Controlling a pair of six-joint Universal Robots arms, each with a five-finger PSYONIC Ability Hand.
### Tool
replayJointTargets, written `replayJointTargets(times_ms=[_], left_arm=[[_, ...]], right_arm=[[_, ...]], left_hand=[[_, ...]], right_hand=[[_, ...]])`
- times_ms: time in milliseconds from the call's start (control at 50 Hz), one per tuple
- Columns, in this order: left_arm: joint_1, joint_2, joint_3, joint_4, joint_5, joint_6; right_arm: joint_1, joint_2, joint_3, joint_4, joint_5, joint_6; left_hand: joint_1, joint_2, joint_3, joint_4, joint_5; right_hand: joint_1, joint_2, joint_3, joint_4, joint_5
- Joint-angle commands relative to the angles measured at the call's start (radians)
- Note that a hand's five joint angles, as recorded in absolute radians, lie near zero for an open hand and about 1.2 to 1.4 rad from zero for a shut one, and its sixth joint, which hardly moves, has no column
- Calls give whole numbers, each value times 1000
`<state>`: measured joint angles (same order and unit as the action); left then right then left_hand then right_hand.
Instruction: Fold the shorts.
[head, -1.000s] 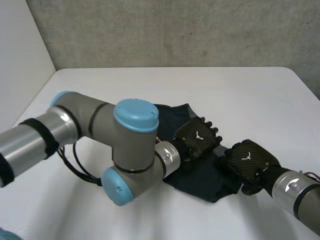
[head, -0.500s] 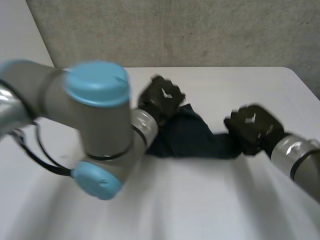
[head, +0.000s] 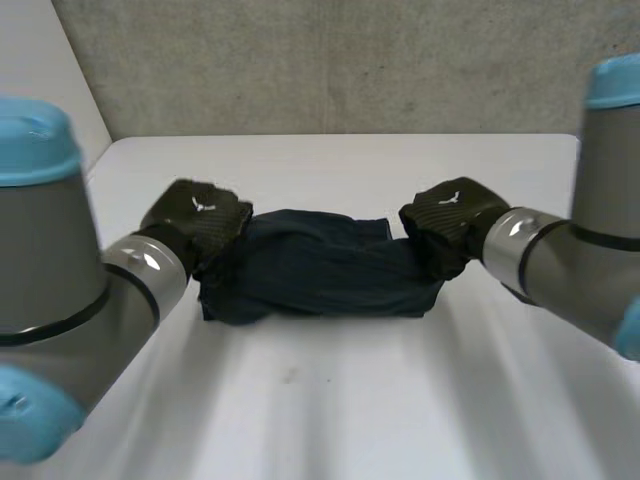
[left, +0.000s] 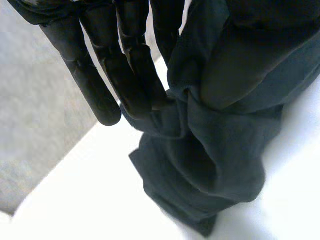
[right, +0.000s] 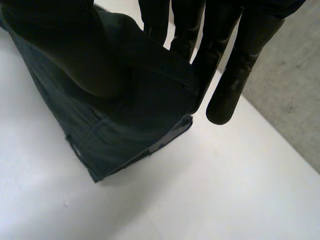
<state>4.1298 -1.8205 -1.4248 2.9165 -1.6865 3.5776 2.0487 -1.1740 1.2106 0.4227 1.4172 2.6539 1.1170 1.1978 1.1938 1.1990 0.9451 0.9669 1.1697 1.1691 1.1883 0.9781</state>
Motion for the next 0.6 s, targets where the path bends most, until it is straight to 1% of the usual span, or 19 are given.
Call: replayJointTargets(times_ms=[20, 40, 60, 100, 120, 140, 180, 200, 260, 280, 340, 360, 500, 600], left_arm=[[43, -219, 232, 87, -7, 35], [44, -239, 280, 105, -10, 43], [49, -272, 375, 149, -24, 65], [52, -295, 467, 206, -42, 90], [53, -301, 509, 240, -53, 105], [58, -303, 579, 315, -71, 131], [61, -298, 624, 398, -93, 161], [55, -289, 638, 473, -105, 187], [44, -229, 630, 558, -114, 228], [37, -170, 606, 591, -114, 243], [24, -82, 535, 606, -110, 245], [17, -33, 480, 613, -104, 247], [-9, 139, 342, 616, -110, 245], [-32, 254, 250, 606, -111, 245]], right_arm=[[24, 129, -144, -103, 40, -31], [36, 152, -190, -178, 51, -35], [42, 160, -213, -221, 57, -37], [47, 169, -258, -313, 74, -37], [47, 168, -294, -416, 94, -35], [48, 165, -307, -471, 103, -35], [53, 152, -325, -580, 124, -38], [53, 125, -335, -675, 146, -40], [54, 53, -327, -778, 167, -41], [54, 36, -326, -779, 169, -41], [57, -24, -307, -772, 164, -37], [57, -38, -301, -771, 164, -37], [62, -133, -218, -762, 163, -35], [64, -237, -174, -655, 158, -35]], left_hand=[[279, 198, 202, 197, 277], [279, 198, 202, 197, 277], [279, 198, 202, 197, 277], [279, 198, 202, 197, 277], [279, 198, 202, 197, 277], [279, 198, 202, 197, 277], [279, 198, 202, 197, 277], [279, 198, 202, 197, 277], [279, 198, 202, 197, 277], [279, 198, 202, 197, 277], [279, 198, 202, 197, 277], [279, 198, 202, 197, 277], [279, 198, 202, 197, 277], [279, 198, 202, 197, 277]], right_hand=[[429, 227, 227, 208, 244], [429, 227, 227, 208, 244], [429, 227, 227, 208, 244], [429, 227, 227, 208, 244], [429, 227, 227, 208, 244], [429, 227, 227, 208, 244], [429, 227, 227, 208, 244], [429, 227, 227, 208, 244], [429, 227, 227, 208, 244], [429, 227, 227, 208, 244], [429, 227, 227, 208, 244], [429, 227, 227, 208, 244], [429, 227, 227, 208, 244], [429, 227, 227, 208, 244]])
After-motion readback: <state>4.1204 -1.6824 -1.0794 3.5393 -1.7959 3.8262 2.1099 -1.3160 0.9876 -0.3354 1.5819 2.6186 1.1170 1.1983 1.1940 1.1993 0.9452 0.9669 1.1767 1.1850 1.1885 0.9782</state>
